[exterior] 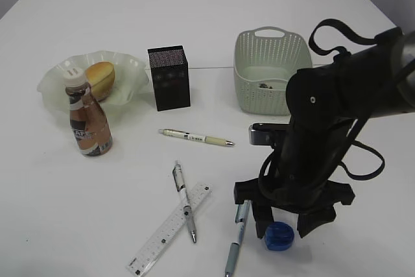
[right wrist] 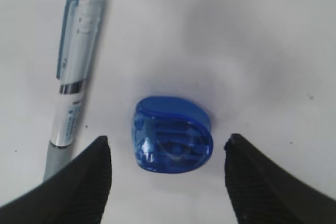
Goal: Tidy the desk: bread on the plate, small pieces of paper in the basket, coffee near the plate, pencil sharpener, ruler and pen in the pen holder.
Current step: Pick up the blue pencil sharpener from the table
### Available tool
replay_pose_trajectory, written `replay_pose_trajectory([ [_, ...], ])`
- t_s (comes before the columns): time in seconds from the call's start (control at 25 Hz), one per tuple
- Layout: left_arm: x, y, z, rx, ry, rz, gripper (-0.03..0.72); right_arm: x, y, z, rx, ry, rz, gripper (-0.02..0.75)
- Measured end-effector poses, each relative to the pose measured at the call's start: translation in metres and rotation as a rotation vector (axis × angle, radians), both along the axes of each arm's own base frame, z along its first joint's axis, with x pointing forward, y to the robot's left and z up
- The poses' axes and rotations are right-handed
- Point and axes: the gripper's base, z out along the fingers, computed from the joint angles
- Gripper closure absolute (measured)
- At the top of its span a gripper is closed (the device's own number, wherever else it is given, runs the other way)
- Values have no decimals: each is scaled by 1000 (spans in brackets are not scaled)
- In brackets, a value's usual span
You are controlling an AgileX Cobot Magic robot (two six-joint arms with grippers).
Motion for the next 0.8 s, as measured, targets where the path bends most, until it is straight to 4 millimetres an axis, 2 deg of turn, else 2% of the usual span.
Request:
replay_pose_trajectory([
  [0.28,0,0,0,2,-1,0,265,2,0,-10,-19,16,6,242],
  [0.8,0,0,0,2,-1,0,265,2,0,-12,-26,17,11,242],
])
